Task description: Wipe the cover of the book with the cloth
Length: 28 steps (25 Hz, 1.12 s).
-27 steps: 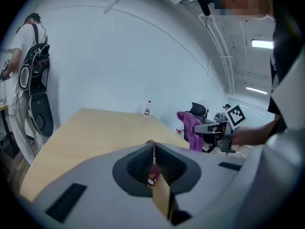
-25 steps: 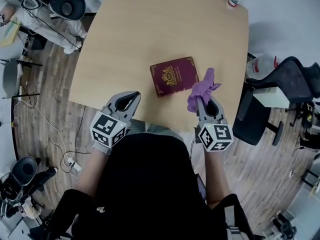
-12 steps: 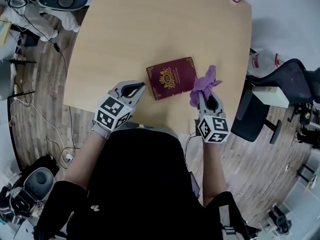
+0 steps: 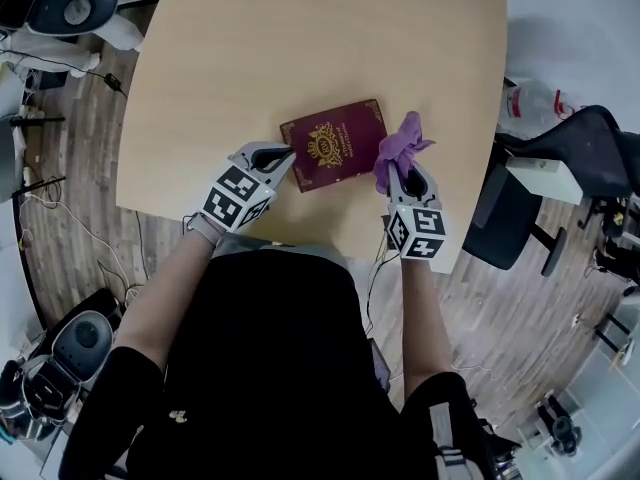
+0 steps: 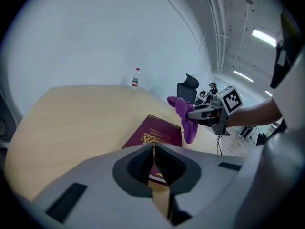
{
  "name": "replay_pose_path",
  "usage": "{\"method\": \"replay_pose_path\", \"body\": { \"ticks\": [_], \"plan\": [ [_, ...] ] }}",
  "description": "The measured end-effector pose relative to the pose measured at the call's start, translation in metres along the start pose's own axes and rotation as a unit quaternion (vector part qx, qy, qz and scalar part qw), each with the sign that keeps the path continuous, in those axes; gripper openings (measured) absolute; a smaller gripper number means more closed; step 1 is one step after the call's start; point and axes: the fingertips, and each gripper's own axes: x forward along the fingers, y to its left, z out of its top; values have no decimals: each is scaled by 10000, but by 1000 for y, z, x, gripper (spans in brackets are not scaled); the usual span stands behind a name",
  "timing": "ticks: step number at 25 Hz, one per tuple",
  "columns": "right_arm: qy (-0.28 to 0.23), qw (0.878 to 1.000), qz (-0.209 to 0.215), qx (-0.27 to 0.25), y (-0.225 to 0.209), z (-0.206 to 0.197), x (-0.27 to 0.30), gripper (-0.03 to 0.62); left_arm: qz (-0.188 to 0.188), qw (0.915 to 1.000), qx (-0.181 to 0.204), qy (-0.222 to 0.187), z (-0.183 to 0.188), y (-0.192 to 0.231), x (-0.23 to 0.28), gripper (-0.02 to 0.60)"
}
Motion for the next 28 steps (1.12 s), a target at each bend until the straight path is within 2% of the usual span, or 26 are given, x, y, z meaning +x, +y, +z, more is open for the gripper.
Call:
{"method": "replay_pose_path", "body": {
  "ticks": [8,15,20,28],
  "plan": [
    [222,9998,22,-8,-13,-21,24,100,20,9988,-115,484,-29,15,29,26],
    [339,9994,-42,75,-19,-34,36,100,74,9971,-53,753,-45,20,37,26],
    [234,9994,-118,243,-21,-39,43,100,75,9973,-100,720,-48,22,39,21],
    [-70,9986,-184,483,-14,-38,48,98,-21,9971,-492,586,-48,24,40,20]
  ]
}}
